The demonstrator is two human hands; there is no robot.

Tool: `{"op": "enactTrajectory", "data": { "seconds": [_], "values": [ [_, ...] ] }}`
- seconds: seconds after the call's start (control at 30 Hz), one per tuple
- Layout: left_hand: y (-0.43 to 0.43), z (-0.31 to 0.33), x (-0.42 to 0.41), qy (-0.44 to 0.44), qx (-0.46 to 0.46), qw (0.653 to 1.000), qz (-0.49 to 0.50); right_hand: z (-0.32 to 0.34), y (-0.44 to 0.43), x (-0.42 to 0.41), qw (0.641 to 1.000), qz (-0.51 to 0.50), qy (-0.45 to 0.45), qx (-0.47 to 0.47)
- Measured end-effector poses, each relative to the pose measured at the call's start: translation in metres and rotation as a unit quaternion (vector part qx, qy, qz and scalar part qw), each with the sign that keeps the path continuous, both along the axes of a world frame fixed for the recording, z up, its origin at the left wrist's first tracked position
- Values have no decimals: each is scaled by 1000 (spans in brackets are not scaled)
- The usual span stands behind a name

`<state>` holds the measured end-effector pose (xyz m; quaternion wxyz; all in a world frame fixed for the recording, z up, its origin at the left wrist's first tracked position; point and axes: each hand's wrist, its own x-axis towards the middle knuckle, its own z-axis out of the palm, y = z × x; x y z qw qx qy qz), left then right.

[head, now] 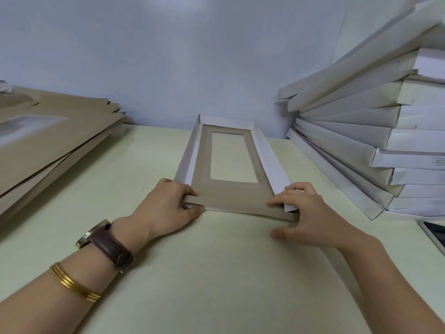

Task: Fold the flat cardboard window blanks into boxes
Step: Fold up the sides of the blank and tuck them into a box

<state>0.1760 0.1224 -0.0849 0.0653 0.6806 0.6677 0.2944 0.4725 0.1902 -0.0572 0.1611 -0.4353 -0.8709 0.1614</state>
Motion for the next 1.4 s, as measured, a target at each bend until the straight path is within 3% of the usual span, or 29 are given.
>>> {"op": "enactTrajectory", "data": {
  "seconds": [0.23,0.6,0.87,1.2,1.4],
  "values": [
    [1,-1,0,4,5,1000,7,-9,8,6,998,-19,21,48],
    [-2,-1,-3,15,6,1000,-11,-12,13,9,993,19,-20,112],
    [-6,9,-1,-32,-40,999,-9,-9,10,6,995,14,13,95],
    [-8,14,-3,-32,-57,998,-13,-9,8,7,994,30,-3,106],
    [-14,20,-9,-126,-127,983,-43,-2,6,5,1000,22,7,19]
  ]
}}
